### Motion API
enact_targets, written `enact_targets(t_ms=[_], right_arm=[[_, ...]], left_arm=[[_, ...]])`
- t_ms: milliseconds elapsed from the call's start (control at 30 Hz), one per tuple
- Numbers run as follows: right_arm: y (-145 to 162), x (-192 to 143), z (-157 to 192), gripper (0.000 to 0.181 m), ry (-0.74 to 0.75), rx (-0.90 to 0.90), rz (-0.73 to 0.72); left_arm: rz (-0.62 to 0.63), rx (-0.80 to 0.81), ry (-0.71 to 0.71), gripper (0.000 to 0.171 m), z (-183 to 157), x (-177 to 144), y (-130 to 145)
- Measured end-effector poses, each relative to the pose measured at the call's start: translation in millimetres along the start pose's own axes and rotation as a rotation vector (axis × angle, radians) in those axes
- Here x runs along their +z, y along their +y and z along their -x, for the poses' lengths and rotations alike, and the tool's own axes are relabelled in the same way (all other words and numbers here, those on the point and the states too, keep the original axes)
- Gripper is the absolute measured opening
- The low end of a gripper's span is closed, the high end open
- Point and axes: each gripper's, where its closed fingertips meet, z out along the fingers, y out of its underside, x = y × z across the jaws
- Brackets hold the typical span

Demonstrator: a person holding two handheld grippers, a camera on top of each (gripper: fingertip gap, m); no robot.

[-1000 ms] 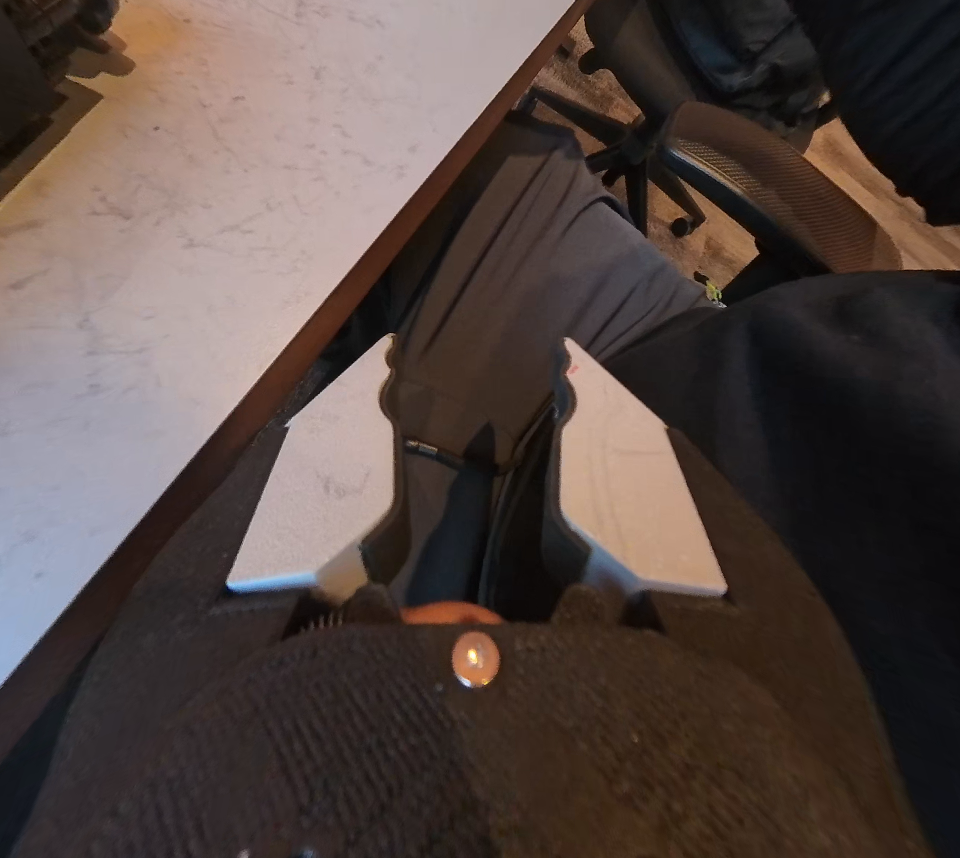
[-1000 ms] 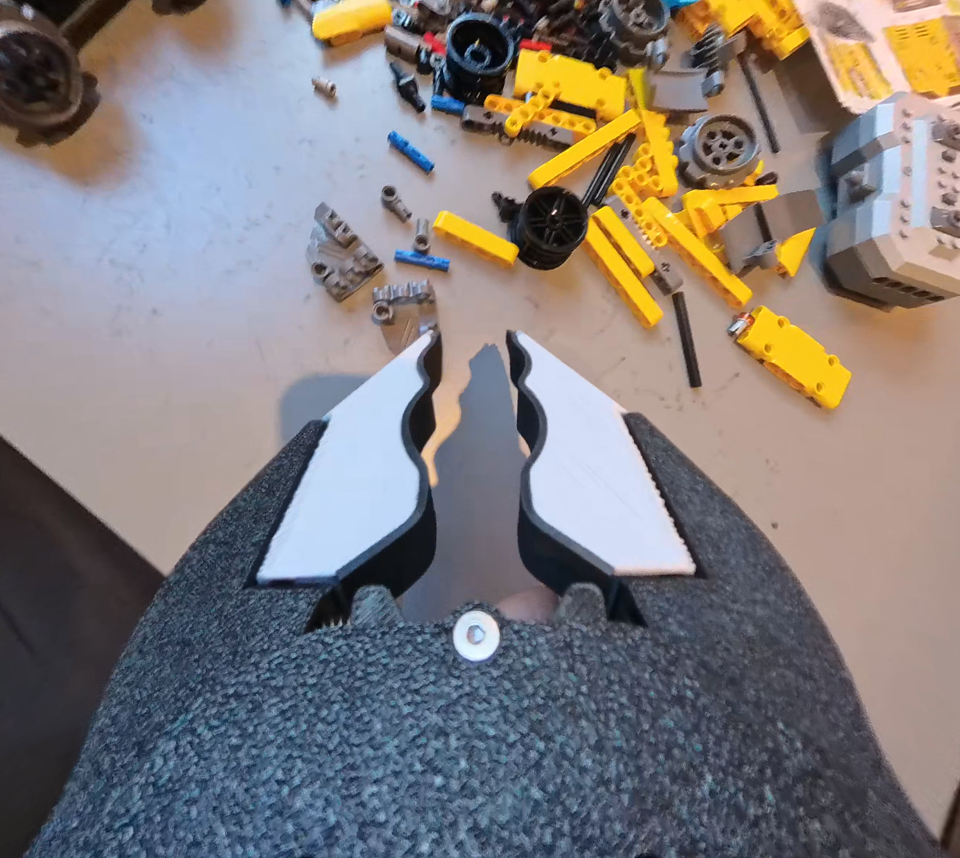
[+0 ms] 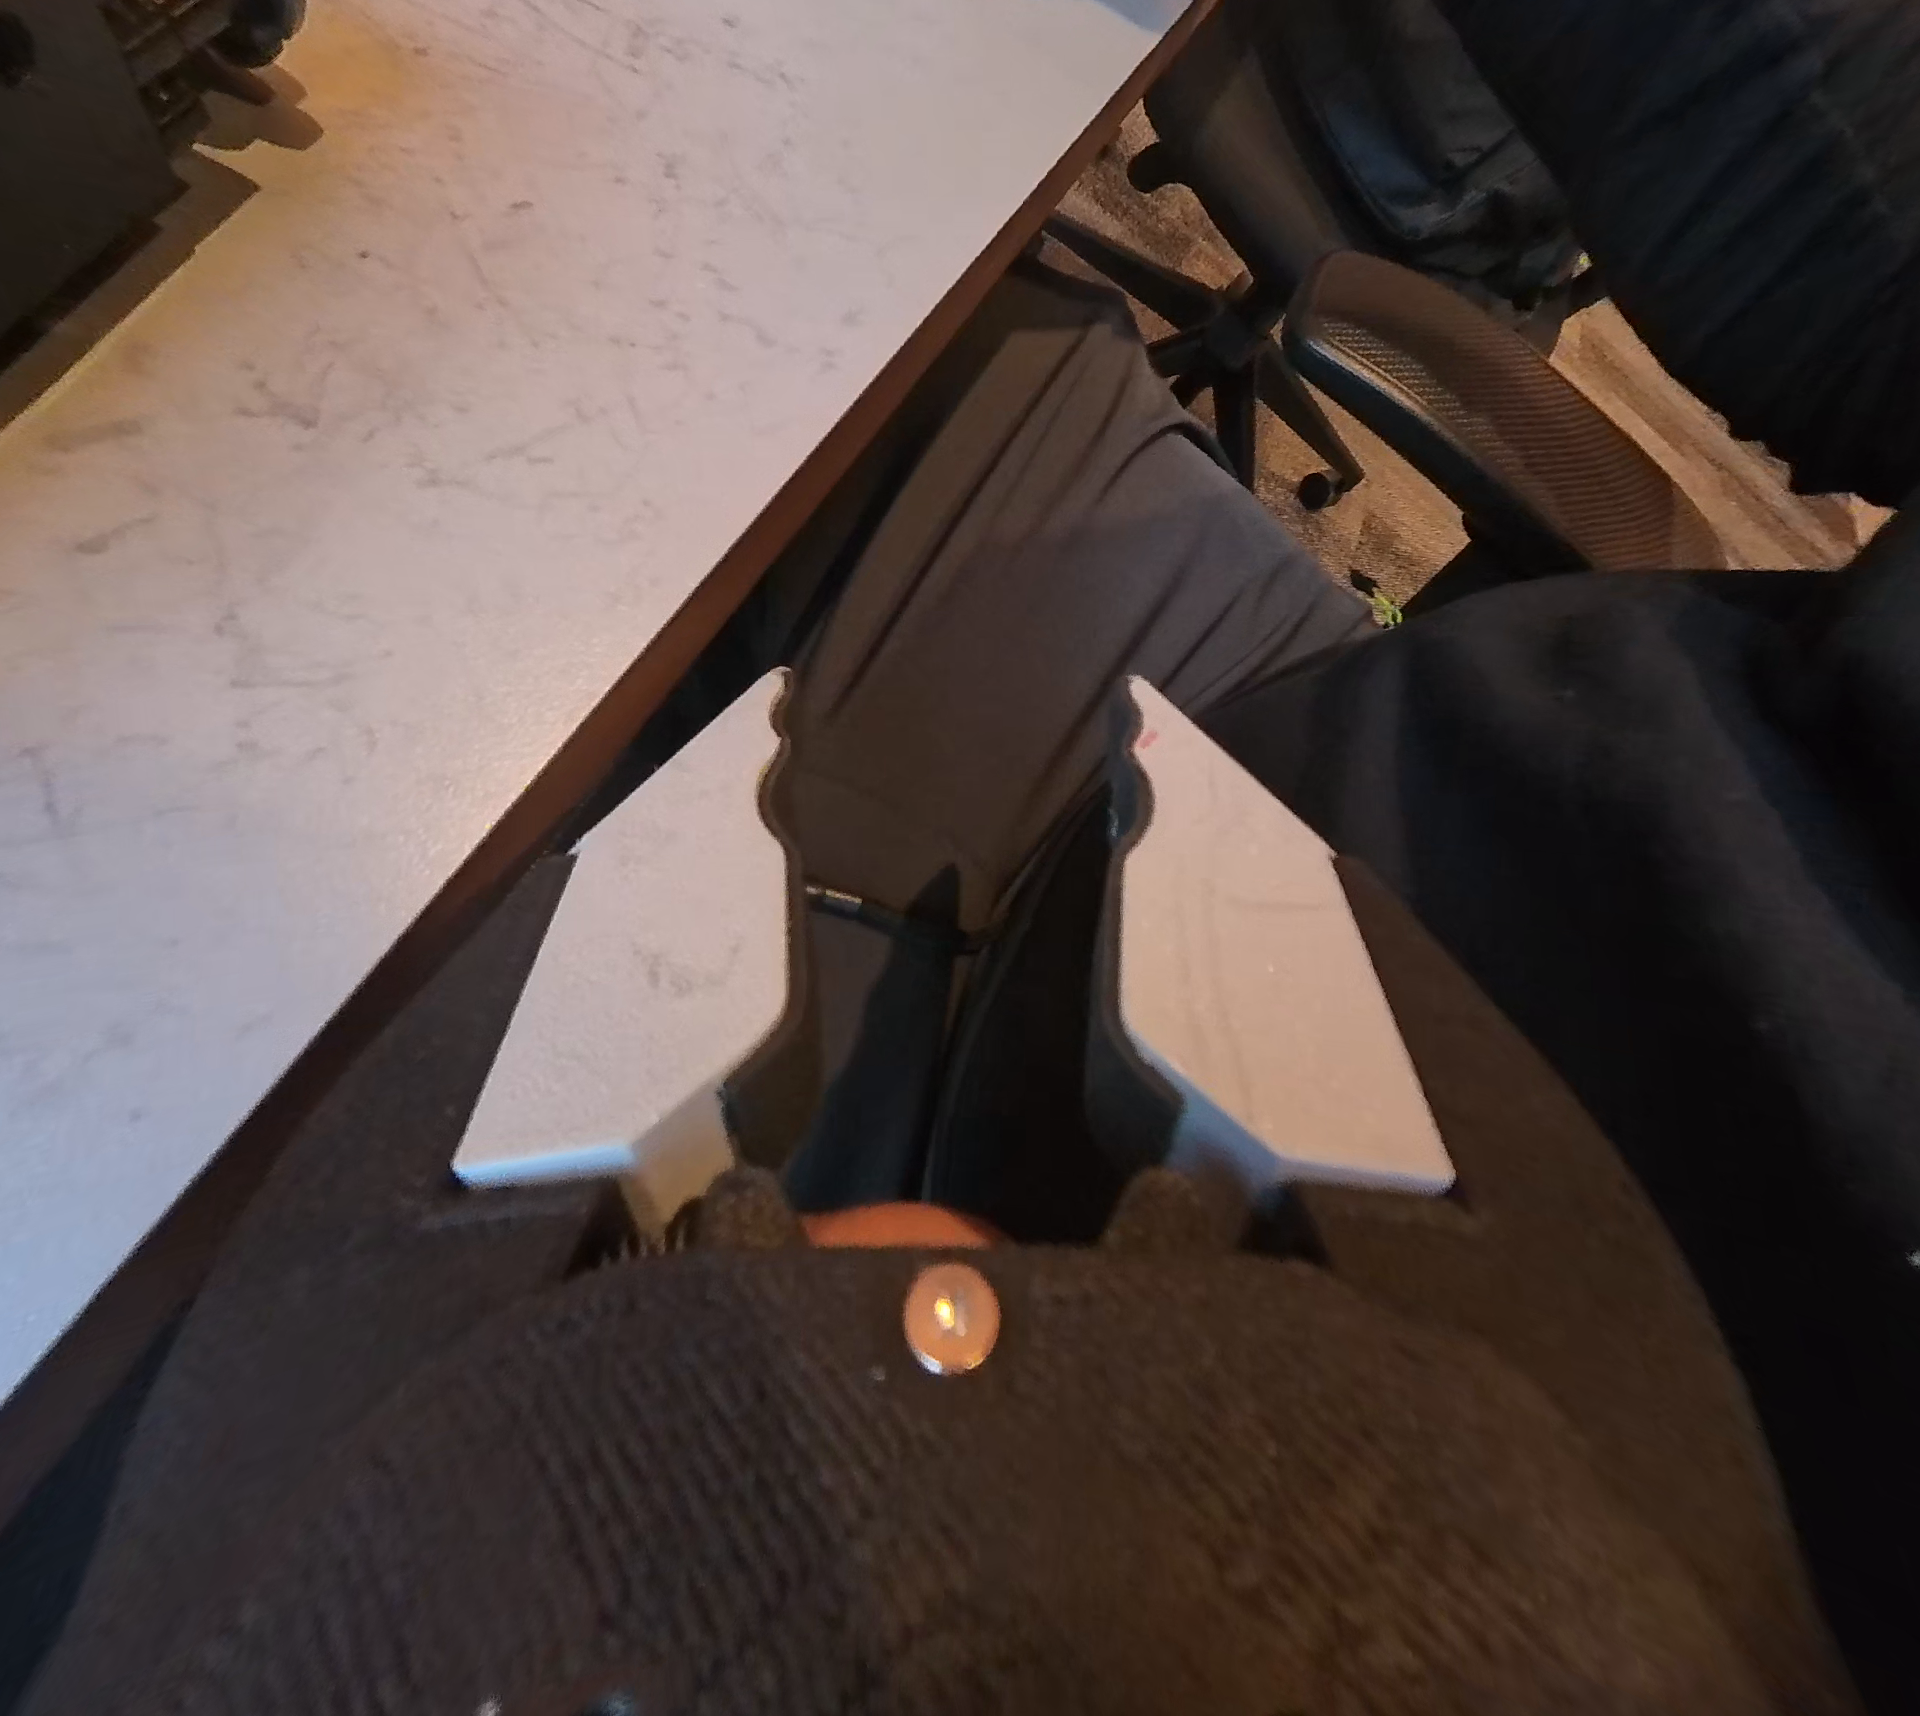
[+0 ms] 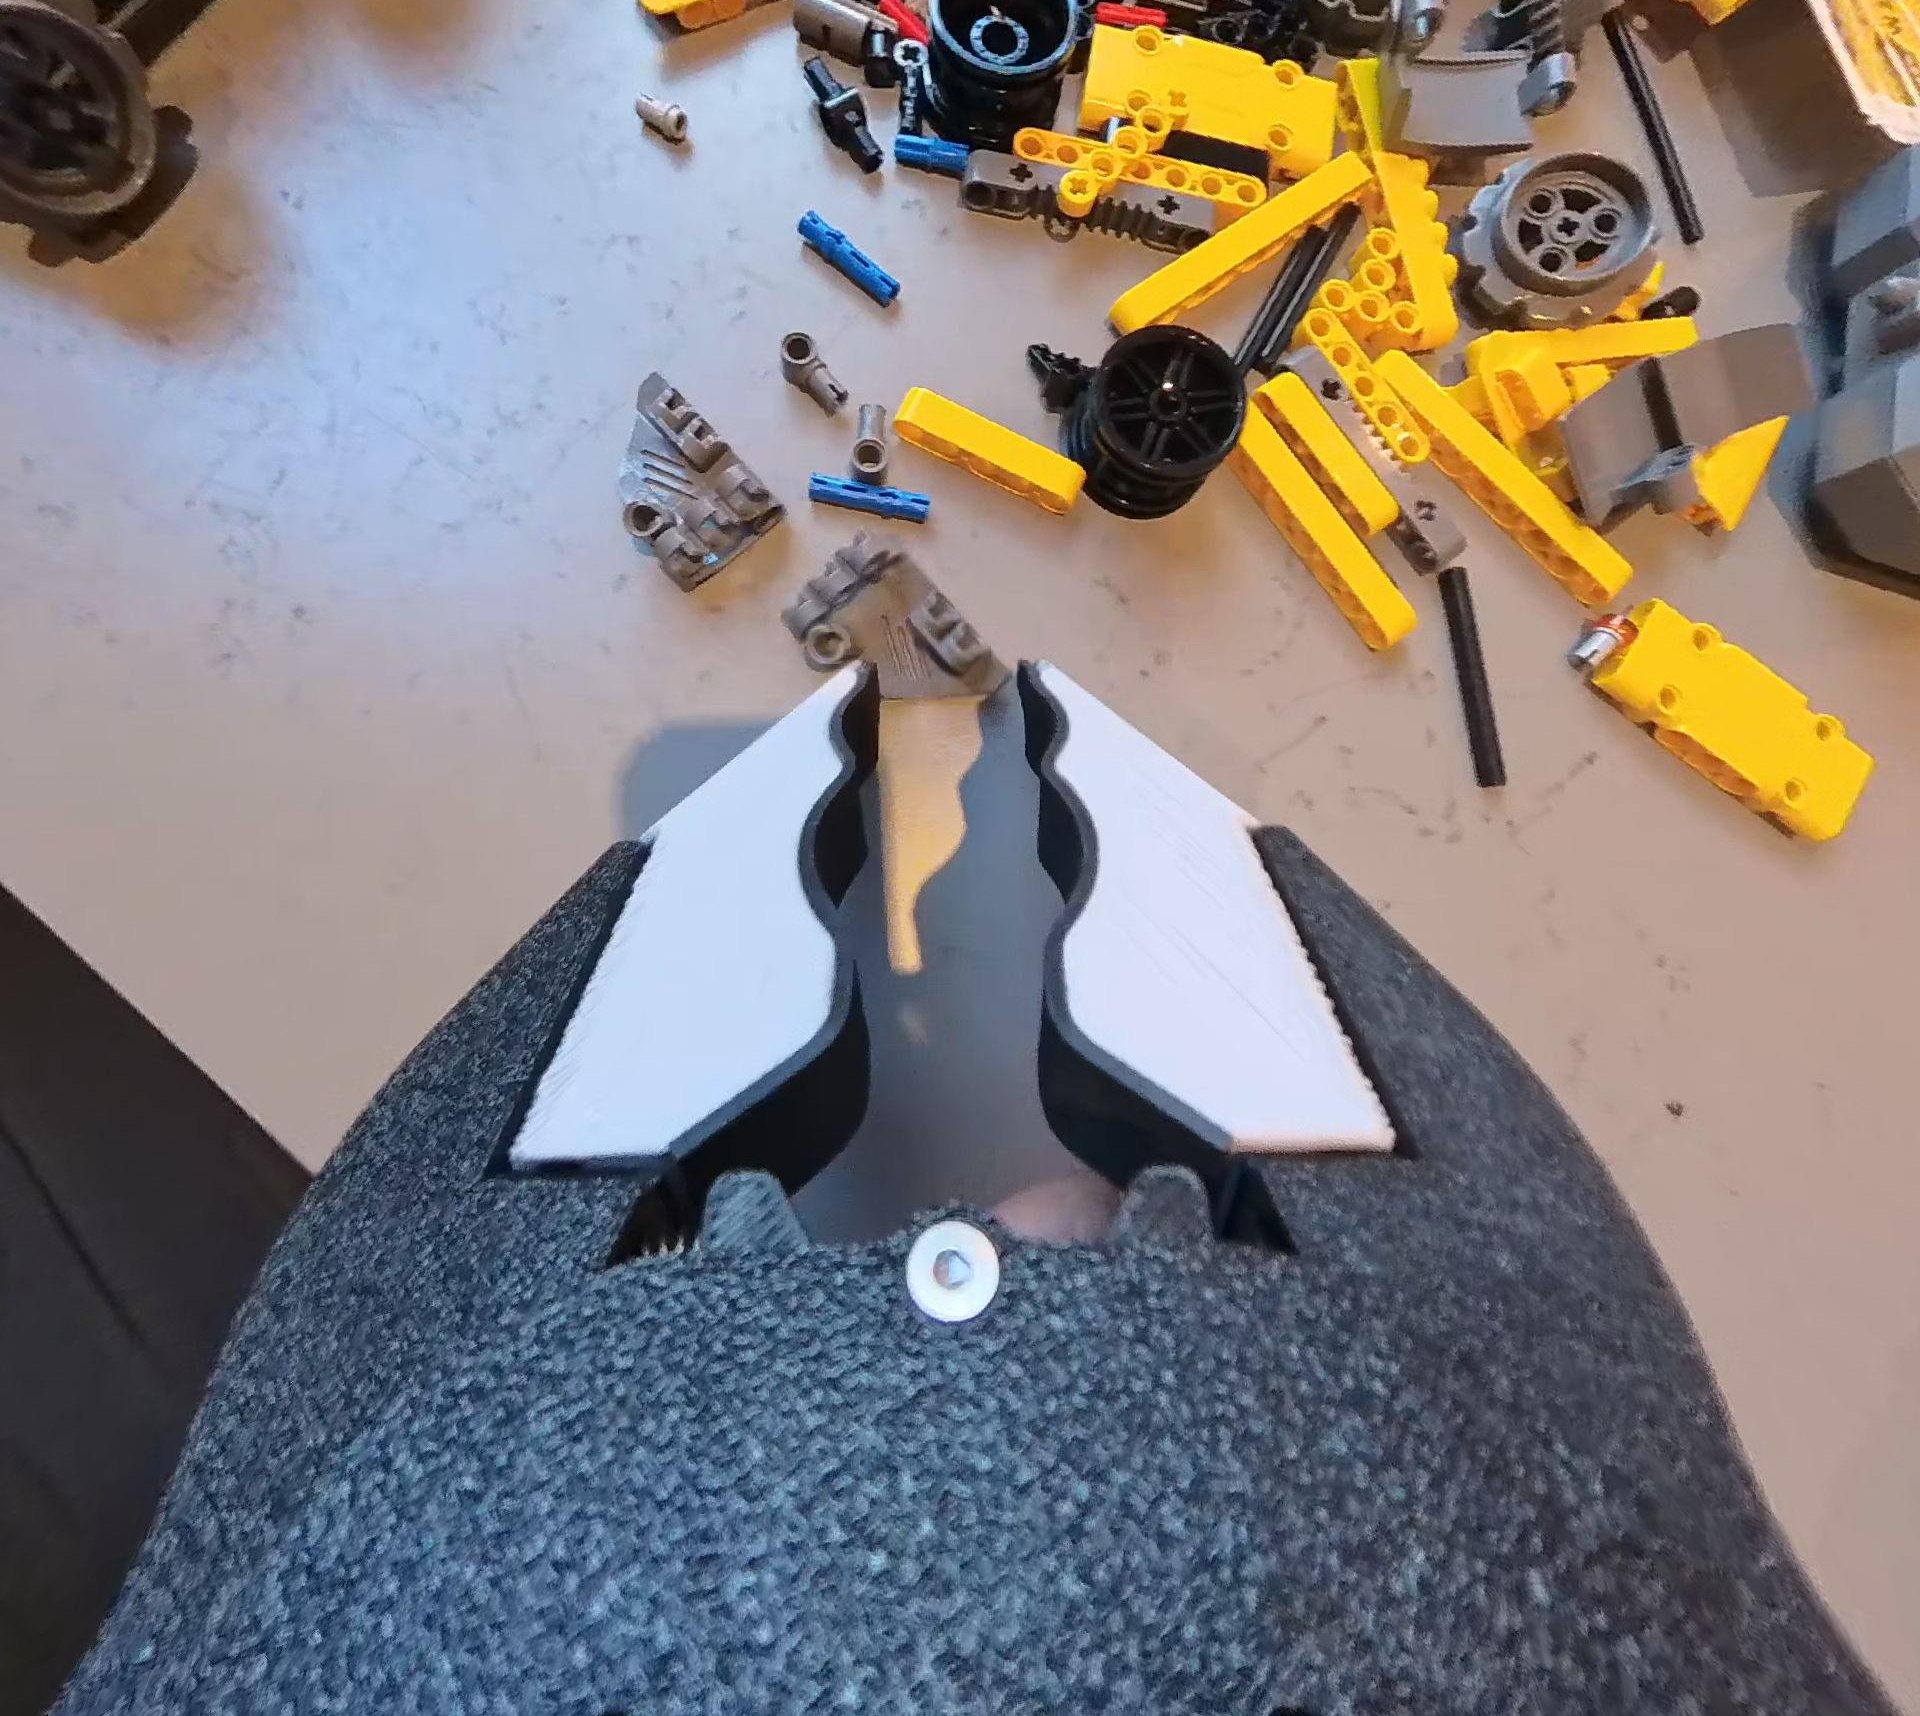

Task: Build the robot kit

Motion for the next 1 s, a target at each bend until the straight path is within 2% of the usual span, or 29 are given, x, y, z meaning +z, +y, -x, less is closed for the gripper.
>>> enact_targets(t_ms=[133,533,667,800,1000], right_arm=[[0.5,-1.8,-9.7,0.027,0.05,0.003,0.007],[-2.4,-4.5,1.2,0.027,0.009,-0.01,-0.006],[3.3,-3.2,24.3,0.027,-0.083,-0.063,0.045],[-7.2,-10.3,60.8,0.024,-0.231,-0.113,0.02],[-13.5,-9.7,23.6,0.025,-0.137,-0.034,0.006]], left_arm=[[0.002,0.0,0.0,0.058,0.2,0.2,0.4],[0.005,0.005,-0.004,0.058,0.1,0.5,0.9],[0.005,0.0,-0.001,0.058,0.4,0.8,0.8],[0.006,-0.001,0.0,0.058,0.3,1.0,1.1],[0.003,0.001,-0.004,0.058,0.7,-0.2,0.7]])
